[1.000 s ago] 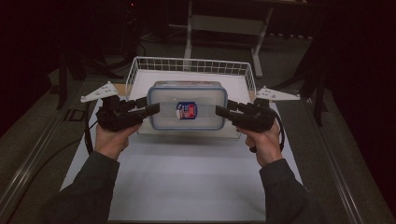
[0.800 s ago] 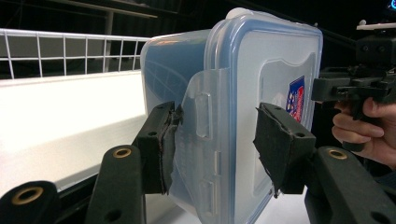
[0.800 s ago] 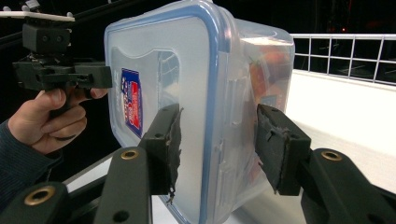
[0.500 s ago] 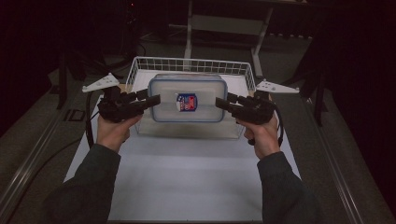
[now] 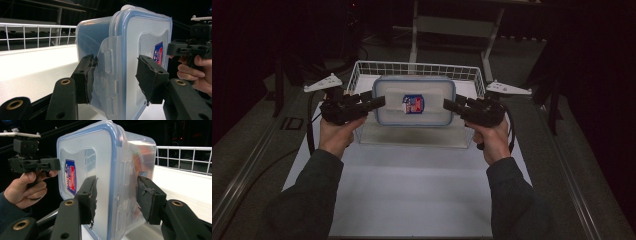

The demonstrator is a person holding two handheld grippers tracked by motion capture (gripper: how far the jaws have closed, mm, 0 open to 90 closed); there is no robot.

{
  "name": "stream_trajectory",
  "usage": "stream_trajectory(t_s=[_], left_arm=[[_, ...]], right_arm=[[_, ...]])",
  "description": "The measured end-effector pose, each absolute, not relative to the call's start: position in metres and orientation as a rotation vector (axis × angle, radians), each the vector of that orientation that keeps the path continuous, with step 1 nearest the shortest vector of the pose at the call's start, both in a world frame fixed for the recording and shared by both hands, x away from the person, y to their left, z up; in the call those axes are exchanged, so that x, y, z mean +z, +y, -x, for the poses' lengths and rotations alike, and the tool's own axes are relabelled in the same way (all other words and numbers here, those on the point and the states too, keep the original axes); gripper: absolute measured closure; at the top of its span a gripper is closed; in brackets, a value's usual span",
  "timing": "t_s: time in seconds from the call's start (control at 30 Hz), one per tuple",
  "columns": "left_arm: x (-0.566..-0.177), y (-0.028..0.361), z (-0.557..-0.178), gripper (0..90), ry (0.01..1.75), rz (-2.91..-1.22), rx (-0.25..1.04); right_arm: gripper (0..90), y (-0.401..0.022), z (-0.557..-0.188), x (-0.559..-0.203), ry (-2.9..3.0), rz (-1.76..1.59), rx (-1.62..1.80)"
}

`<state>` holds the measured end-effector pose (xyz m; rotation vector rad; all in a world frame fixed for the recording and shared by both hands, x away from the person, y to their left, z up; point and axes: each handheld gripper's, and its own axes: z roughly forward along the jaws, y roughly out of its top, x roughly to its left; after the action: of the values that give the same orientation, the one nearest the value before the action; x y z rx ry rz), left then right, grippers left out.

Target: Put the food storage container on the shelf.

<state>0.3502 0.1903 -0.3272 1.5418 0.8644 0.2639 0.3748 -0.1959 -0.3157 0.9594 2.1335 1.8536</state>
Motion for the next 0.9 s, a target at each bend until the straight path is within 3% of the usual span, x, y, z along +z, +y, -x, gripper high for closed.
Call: stream_trajectory(t_s=[0.9], left_arm=[[-0.33, 0.187, -0.395, 48.6, 0.985, -1.48, 0.257]], right_arm=[[51.2, -0.192, -0.415, -0.329, 2.083, -1.146, 1.872]])
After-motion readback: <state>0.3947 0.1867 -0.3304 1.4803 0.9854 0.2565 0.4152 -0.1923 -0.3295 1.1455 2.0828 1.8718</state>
